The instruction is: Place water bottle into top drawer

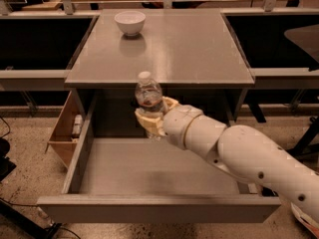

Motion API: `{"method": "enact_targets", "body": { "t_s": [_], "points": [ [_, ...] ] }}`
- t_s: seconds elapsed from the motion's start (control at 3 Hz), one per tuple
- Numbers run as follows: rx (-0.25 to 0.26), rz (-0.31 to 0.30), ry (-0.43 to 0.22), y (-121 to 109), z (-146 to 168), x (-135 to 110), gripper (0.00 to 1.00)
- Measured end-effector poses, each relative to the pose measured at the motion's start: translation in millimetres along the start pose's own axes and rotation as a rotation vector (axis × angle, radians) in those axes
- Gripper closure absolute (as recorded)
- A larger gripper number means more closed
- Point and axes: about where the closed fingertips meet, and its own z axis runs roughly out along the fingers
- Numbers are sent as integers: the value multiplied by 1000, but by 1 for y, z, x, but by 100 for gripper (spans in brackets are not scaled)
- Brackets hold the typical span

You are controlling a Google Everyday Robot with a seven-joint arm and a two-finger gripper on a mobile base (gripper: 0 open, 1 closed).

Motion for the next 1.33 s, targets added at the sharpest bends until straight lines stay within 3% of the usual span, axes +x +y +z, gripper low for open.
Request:
{"method": "enact_targets", "body": {
  "t_s": [0.67,1.33],
  "points": [
    [-86,-50,17,23,63,36,100],
    [-162,-44,27,20,97,83,100]
  ]
}}
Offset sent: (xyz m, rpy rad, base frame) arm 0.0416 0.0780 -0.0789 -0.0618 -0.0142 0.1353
